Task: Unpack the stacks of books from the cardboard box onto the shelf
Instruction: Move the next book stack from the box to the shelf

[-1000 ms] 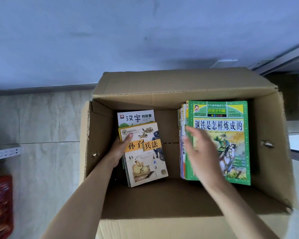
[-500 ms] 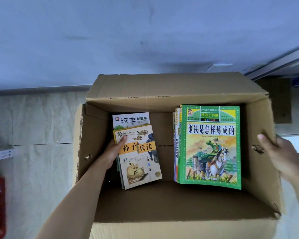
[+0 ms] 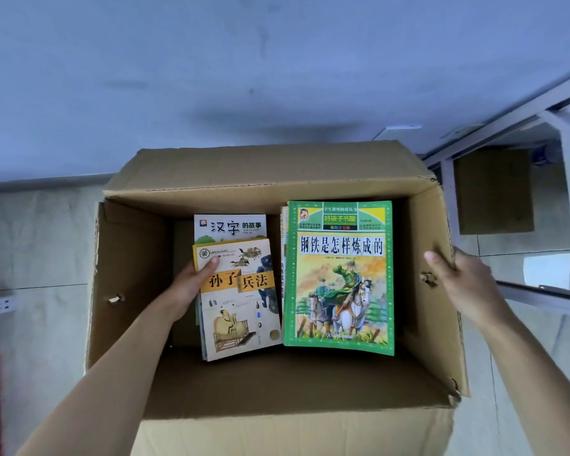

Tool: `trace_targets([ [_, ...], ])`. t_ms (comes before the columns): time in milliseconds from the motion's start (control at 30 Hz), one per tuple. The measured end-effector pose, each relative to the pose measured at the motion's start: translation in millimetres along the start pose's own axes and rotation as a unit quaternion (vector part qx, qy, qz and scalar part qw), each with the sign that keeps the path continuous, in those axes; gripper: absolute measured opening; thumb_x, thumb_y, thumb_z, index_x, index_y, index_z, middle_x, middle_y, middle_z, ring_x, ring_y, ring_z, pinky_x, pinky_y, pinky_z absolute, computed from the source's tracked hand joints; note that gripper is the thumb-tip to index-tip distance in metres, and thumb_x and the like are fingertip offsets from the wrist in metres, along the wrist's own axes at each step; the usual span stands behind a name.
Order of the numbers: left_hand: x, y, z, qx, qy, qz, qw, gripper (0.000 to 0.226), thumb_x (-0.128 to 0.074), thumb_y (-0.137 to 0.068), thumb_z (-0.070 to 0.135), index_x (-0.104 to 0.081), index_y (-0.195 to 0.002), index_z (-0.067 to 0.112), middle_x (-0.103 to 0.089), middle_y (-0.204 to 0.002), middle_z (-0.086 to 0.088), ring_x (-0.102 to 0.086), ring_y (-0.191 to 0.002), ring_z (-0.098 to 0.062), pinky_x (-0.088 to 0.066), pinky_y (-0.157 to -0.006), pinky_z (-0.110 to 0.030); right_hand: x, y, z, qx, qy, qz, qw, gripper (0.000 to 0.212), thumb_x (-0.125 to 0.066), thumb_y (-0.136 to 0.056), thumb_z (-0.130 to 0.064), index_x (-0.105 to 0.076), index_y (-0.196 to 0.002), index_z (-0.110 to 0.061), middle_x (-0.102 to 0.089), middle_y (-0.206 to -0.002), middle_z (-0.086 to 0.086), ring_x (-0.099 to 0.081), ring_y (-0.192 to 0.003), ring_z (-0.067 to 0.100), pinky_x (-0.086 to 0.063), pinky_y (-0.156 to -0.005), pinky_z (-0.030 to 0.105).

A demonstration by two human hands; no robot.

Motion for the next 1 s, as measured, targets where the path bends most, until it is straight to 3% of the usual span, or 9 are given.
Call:
trace_targets([
  [167, -7, 5, 6, -0.01, -0.01, -0.001, 1.0, 0.033, -0.059, -0.089, 0.047, -0.058, -0.115, 0.026, -0.072, -0.105, -0.001, -0.068, -0.098, -0.018, -0.049, -0.092, -0.042, 0, 5, 11, -0.011, -0.012, 0.043, 0.999, 0.044, -0.047, -0.096, -0.044, -0.062, -0.094, -0.003, -0.062, -0.077, 0.012, -0.06, -0.083, 0.034, -0.036, -0.066, 0.033],
  [400, 4, 25, 19, -0.046, -0.004, 0.013, 0.999, 0.033, -0.057, -0.091, 0.046, -0.058, -0.118, 0.027, -0.072, -0.105, 0.002, -0.068, -0.096, -0.015, -0.053, -0.079, -0.032, -3, 19, 13, -0.048, -0.094, 0.067, 0.992, 0.054, -0.05, -0.094, -0.047, -0.05, -0.135, -0.012, -0.06, -0.13, 0.015, -0.053, -0.123, 0.036, -0.04, -0.096, 0.04],
  [500, 10, 39, 28, -0.076, 0.005, 0.017, 0.997, 0.029, -0.056, -0.091, 0.045, -0.058, -0.115, 0.029, -0.074, -0.103, 0.002, -0.071, -0.093, -0.015, -0.056, -0.081, -0.034, 12, 38, -5, -0.015, -0.07, 0.172, 0.982, 0.055, -0.046, -0.095, -0.047, -0.051, -0.13, -0.005, -0.058, -0.128, 0.022, -0.051, -0.121, 0.039, -0.042, -0.098, 0.045],
  [600, 15, 56, 35, -0.09, 0.041, 0.023, 0.995, 0.025, -0.058, -0.09, 0.045, -0.059, -0.11, 0.031, -0.077, -0.096, 0.003, -0.074, -0.088, -0.015, -0.059, -0.069, -0.027, 8, 75, -46, 0.069, -0.107, 0.238, 0.963, 0.045, -0.045, -0.095, -0.041, -0.055, -0.124, -0.008, -0.058, -0.125, 0.016, -0.052, -0.115, 0.022, -0.04, -0.101, 0.029],
  [700, 22, 77, 39, -0.08, 0.092, 0.036, 0.992, 0.03, -0.059, -0.089, 0.047, -0.06, -0.111, 0.027, -0.077, -0.098, -0.002, -0.075, -0.088, -0.02, -0.059, -0.076, -0.037, -53, 105, -99, 0.132, -0.18, 0.098, 0.97, 0.036, -0.053, -0.092, -0.04, -0.051, -0.125, -0.025, -0.052, -0.124, -0.005, -0.046, -0.119, 0.006, -0.037, -0.102, 0.021],
  [800, 28, 106, 47, -0.071, 0.133, 0.041, 0.988, 0.036, -0.06, -0.087, 0.048, -0.061, -0.113, 0.023, -0.078, -0.098, -0.005, -0.075, -0.088, -0.024, -0.06, -0.072, -0.038, -141, 142, -139, 0.107, -0.188, -0.178, 0.96, 0.071, -0.06, -0.086, -0.052, -0.03, -0.146, -0.028, -0.032, -0.148, -0.011, -0.028, -0.139, 0.006, -0.026, -0.114, 0.03],
  [867, 29, 129, 57, -0.075, 0.148, 0.041, 0.985, 0.038, -0.061, -0.085, 0.051, -0.062, -0.11, 0.023, -0.078, -0.094, -0.004, -0.076, -0.085, -0.023, -0.061, -0.063, -0.033, -169, 164, -156, 0.079, -0.253, -0.283, 0.922, 0.078, -0.066, -0.083, -0.05, -0.025, -0.147, -0.034, -0.034, -0.152, -0.011, -0.034, -0.138, 0.002, -0.03, -0.114, 0.031],
  [933, 32, 158, 70, -0.087, 0.16, 0.046, 0.982, 0.044, -0.062, -0.081, 0.055, -0.063, -0.109, 0.021, -0.078, -0.093, -0.004, -0.076, -0.083, -0.023, -0.06, -0.06, -0.031, -167, 179, -175, 0.073, -0.313, -0.303, 0.897, 0.06, -0.067, -0.087, -0.036, -0.036, -0.139, -0.036, -0.058, -0.13, -0.011, -0.057, -0.111, -0.008, -0.045, -0.09, 0.012],
  [1000, 40, 191, 86, -0.102, 0.168, 0.061, 0.979, 0.05, -0.063, -0.078, 0.057, -0.063, -0.11, 0.019, -0.079, -0.091, -0.005, -0.076, -0.082, -0.024, -0.06, -0.059, -0.031, -150, 189, -189, 0.066, -0.324, -0.274, 0.903, 0.047, -0.062, -0.092, -0.024, -0.045, -0.136, -0.023, -0.066, -0.11, -0.008, -0.064, -0.091, -0.003, -0.048, -0.072, 0.008],
])
Point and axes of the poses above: each hand's wrist, its own y-axis away from the middle knuckle, its own x-axis out of the back of the hand, z = x × y, the point moved 9 cm from there along -y, towards the middle knuckle
